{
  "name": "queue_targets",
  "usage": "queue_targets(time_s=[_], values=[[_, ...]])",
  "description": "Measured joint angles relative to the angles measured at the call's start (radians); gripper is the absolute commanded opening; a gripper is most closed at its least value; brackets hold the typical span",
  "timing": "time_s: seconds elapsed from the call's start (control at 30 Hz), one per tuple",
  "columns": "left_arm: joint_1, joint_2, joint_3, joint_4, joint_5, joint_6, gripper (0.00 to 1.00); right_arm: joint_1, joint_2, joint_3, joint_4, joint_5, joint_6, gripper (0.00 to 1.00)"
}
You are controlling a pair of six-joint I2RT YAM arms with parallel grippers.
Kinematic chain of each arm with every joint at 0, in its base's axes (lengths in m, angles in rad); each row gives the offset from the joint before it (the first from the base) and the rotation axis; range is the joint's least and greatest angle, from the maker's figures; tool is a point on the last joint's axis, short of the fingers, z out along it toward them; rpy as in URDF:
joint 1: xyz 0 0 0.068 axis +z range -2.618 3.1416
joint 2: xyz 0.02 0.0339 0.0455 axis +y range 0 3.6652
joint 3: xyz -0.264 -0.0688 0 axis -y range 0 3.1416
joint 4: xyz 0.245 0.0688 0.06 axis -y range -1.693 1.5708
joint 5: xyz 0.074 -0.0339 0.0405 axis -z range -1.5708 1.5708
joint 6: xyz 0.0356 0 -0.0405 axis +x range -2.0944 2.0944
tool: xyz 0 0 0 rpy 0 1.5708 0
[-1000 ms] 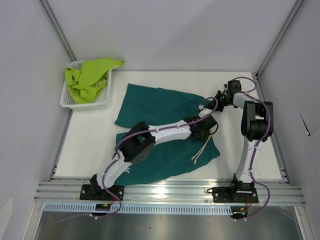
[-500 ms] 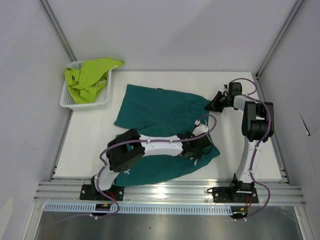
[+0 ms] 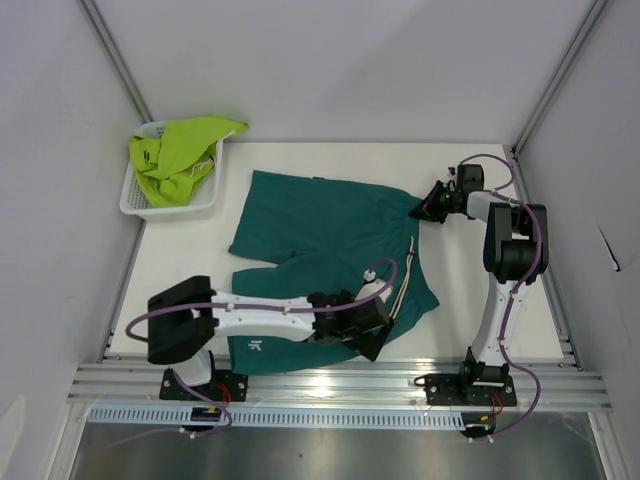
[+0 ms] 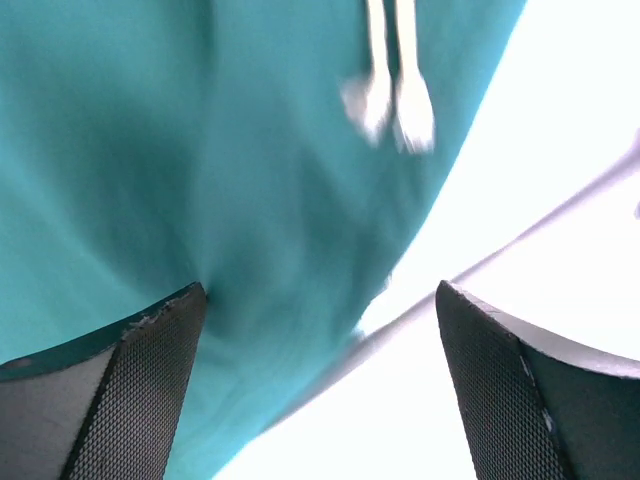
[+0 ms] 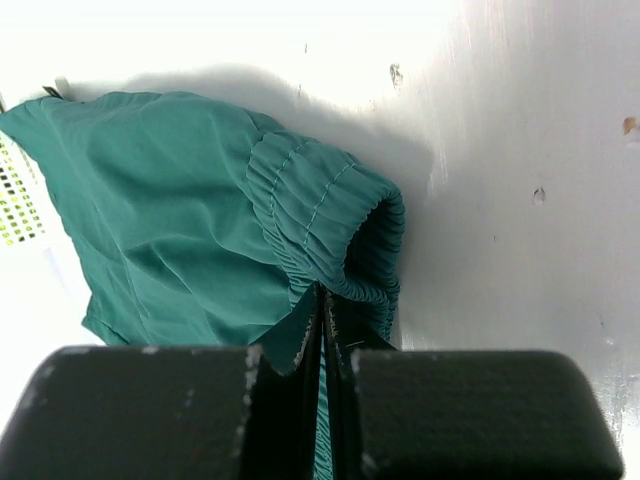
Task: Fold and stack the shorts
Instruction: Flatten the shorts out
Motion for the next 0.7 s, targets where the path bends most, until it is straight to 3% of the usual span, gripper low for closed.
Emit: queue_targets(time_s=[0.3, 0.43, 0.57, 0.7], values=[[-0.041, -0.277, -0.320, 0.007, 0.050, -0.066, 0.99, 0.000, 0.000, -0.005, 0.028, 0.019, 0.003, 0.03], [-0.027, -0.478, -0.349, -0.066, 0.017, -0.101, 0.99, 0.000, 0.000, 0.005, 0.018, 0.049, 0.025, 0.02], [0.034, -0.614, -0.360, -0.098, 0.003, -0.115, 0.99, 0.000, -0.001, 0.061, -0.055, 0.146, 0.032, 0.04], [0.161, -0.700, -0.419, -0.107, 0.018, -0.114, 0.99, -0.008, 0.032, 0.185, -0.177, 0.248, 0.027, 0.04]])
